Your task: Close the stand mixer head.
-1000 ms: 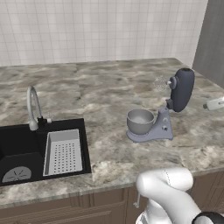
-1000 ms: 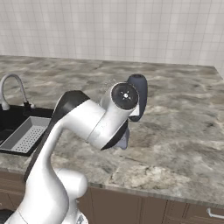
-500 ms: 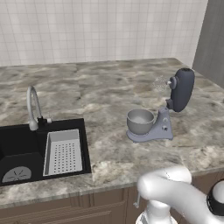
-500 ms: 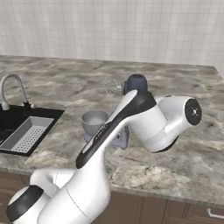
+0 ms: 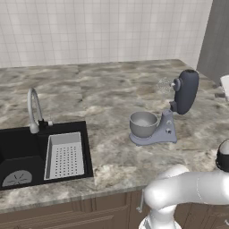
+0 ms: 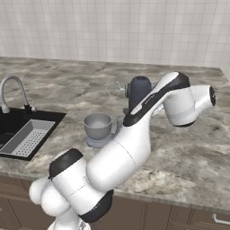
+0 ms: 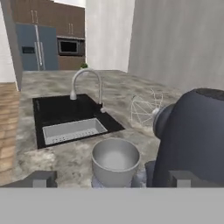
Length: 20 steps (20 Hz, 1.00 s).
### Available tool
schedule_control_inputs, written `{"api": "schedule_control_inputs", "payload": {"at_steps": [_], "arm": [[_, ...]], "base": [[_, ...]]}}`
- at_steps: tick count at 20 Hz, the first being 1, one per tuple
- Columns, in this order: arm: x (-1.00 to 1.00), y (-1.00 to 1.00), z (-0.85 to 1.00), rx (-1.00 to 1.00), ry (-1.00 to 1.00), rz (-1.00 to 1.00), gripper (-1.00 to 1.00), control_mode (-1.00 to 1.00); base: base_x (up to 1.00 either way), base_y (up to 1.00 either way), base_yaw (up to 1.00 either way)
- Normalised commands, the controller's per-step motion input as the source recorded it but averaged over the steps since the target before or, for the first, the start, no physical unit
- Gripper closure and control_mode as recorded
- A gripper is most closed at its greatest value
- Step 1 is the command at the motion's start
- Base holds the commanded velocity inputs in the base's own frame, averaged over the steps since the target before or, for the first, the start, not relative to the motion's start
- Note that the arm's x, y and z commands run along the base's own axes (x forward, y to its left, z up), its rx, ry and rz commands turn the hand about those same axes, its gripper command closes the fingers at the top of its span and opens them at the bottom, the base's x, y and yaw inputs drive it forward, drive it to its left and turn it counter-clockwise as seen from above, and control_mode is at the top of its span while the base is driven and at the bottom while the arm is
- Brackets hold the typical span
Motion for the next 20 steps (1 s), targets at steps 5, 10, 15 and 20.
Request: {"api": "schedule_control_inputs", "payload": {"at_steps": [5, 10, 15, 20], "arm": [[0.99, 0.38, -0.11, 0.00, -0.16, 0.37, -1.00, -1.00], [0.76, 1.00, -0.15, -0.06, -0.28, 0.29, -1.00, -1.00], [0.89, 1.00, -0.70, -0.13, -0.23, 0.30, -1.00, -1.00], [0.66, 1.00, -1.00, -0.21, -0.20, 0.36, -1.00, -1.00]], "base": [[0.00, 0.00, 0.00], [0.00, 0.00, 0.00], [0.00, 0.00, 0.00], [0.00, 0.00, 0.00]]}}
